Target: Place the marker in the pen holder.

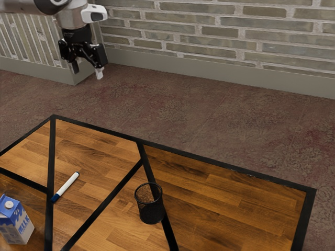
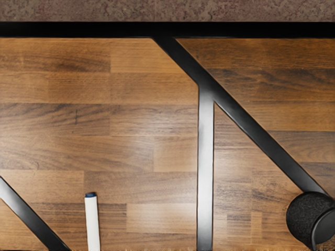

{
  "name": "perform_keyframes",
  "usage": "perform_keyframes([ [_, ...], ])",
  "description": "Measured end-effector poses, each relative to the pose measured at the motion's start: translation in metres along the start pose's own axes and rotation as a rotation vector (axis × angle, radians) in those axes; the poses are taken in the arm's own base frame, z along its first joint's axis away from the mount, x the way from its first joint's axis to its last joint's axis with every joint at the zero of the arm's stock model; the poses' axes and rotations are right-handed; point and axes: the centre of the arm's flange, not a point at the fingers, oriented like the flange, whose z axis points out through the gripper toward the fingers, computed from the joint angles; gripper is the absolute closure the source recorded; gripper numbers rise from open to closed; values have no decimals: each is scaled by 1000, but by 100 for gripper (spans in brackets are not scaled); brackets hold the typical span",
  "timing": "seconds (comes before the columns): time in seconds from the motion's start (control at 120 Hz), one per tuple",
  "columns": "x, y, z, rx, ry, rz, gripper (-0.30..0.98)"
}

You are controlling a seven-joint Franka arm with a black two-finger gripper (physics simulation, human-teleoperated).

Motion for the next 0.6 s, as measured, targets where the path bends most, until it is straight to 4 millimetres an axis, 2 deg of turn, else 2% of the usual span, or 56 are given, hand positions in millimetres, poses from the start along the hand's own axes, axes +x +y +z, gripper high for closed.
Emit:
perform_keyframes([
  [0.2,1,-3,4,3,-11,5,0],
  [0.233,2,-3,13,3,-23,8,0],
  [0.3,4,0,65,-1,-83,17,0],
  [0.417,-6,2,157,-6,-164,17,0],
  [0.508,-12,2,205,-8,-183,1,0],
  [0.6,-14,0,236,-3,-182,-13,0],
])
